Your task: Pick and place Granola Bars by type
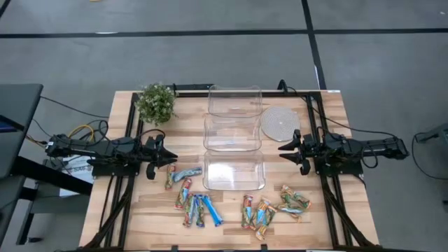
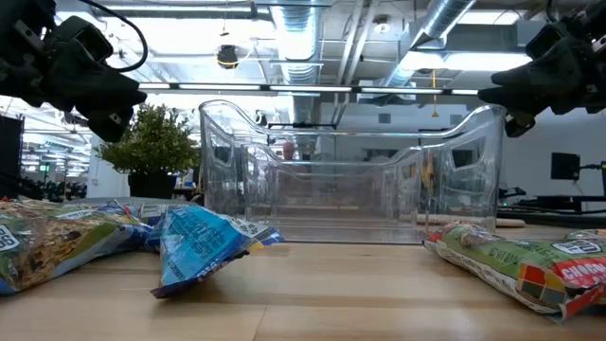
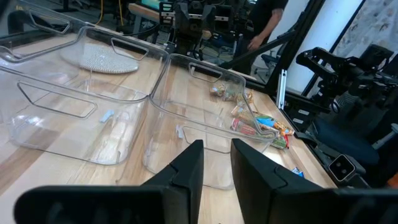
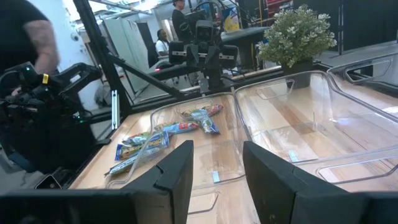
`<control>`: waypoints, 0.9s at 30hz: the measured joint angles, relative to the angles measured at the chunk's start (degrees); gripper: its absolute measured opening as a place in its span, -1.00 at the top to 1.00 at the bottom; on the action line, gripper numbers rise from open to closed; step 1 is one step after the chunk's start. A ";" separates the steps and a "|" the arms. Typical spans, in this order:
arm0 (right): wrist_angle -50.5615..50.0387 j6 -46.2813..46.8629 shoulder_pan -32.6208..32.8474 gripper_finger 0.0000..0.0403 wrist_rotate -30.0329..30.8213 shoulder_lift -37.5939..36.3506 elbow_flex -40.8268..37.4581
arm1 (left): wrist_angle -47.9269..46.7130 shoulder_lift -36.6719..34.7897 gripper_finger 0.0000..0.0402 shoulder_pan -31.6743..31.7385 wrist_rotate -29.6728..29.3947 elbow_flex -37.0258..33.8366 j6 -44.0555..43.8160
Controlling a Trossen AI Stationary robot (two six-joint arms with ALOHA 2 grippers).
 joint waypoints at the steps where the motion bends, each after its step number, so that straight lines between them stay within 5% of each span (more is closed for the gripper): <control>1: 0.00 -0.01 -0.02 0.34 0.01 0.01 0.01 | 0.02 0.00 0.63 0.02 0.00 0.02 0.00; 8: 0.01 0.01 0.00 0.34 0.00 0.01 0.01 | 0.00 0.02 0.63 0.00 0.00 0.00 -0.65; 17: 0.01 0.01 -0.01 0.34 0.01 0.01 0.00 | 0.03 0.02 0.63 0.00 1.03 0.00 -34.00; 27: 0.02 0.01 0.00 0.34 -0.01 0.01 0.01 | 0.44 0.02 0.63 0.02 -1.06 0.01 -36.18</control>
